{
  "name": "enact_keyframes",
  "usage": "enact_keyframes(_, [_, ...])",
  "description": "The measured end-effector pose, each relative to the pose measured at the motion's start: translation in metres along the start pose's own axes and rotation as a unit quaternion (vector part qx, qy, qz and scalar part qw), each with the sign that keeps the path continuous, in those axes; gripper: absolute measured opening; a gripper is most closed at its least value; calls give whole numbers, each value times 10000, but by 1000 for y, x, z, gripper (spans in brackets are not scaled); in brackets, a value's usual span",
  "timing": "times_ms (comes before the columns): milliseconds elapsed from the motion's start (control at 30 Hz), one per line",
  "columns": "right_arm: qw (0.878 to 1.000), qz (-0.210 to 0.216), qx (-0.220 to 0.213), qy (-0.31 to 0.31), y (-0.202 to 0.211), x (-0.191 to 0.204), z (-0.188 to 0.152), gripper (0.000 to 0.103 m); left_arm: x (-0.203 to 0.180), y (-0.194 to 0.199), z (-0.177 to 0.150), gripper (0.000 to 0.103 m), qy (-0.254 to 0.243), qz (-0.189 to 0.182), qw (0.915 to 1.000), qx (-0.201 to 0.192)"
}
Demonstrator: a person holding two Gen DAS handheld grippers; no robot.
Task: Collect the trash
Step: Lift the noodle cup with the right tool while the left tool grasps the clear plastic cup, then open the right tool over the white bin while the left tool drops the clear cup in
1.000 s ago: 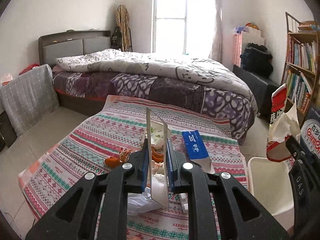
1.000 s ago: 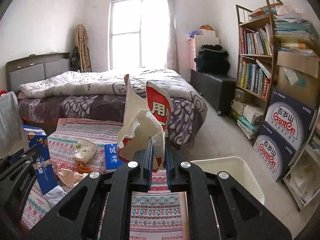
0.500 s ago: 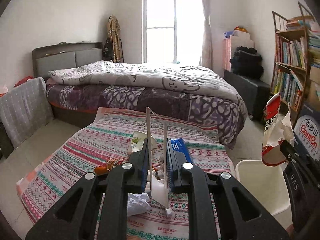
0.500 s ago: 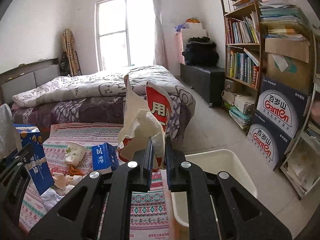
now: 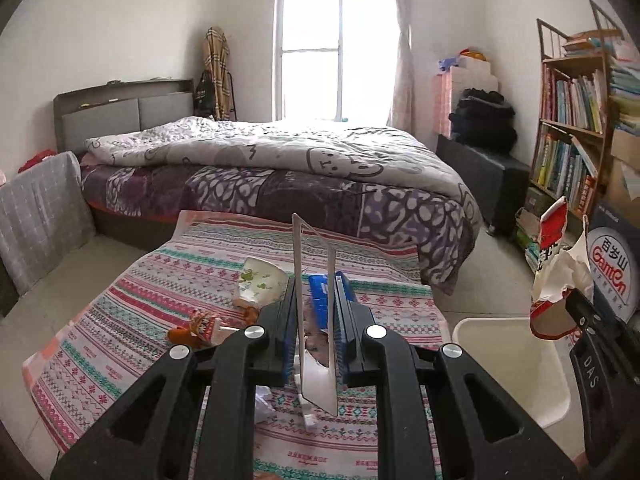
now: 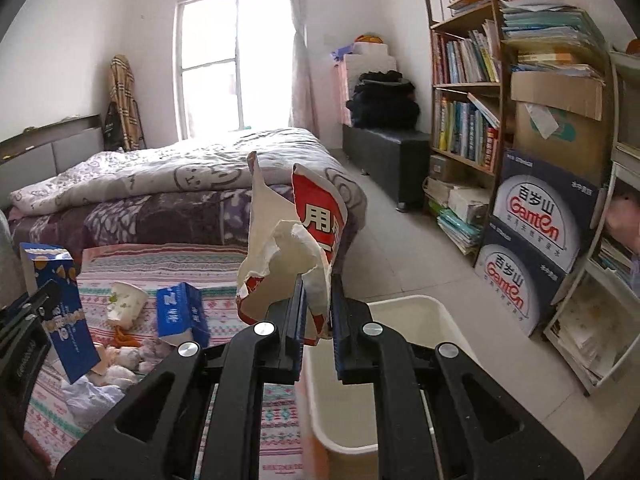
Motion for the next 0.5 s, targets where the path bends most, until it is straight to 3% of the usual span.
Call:
enact_keyframes(167, [9995,-275,131,-121,-7,-23,1,11,-19,-2,-3,17,-106,-169,9998,52])
enact_keyframes(333, [9973,-564,315,-343,-15,-54,5,13,-48,-4,-7,17,-222,-621,9975,235])
enact_keyframes(467, [9941,-785,476,-583,-22,-86,7,26,-72,-3,-12,17,-396,-918,9944,339])
enact_keyframes(500, [9931,-838,506,-642,-22,-93,6,38,-80,-3,-13,17,-466,-995,9933,355])
Point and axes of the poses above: each gripper's, at about its wrist camera, not at the fingertips, and y roughly against the way its jaws point, x to its left, z to its top, the point moved 2 cm from there along -y, roughly the way its jaws point, and after that the axes turned 2 degrees about -y, right-handed, at the moved point
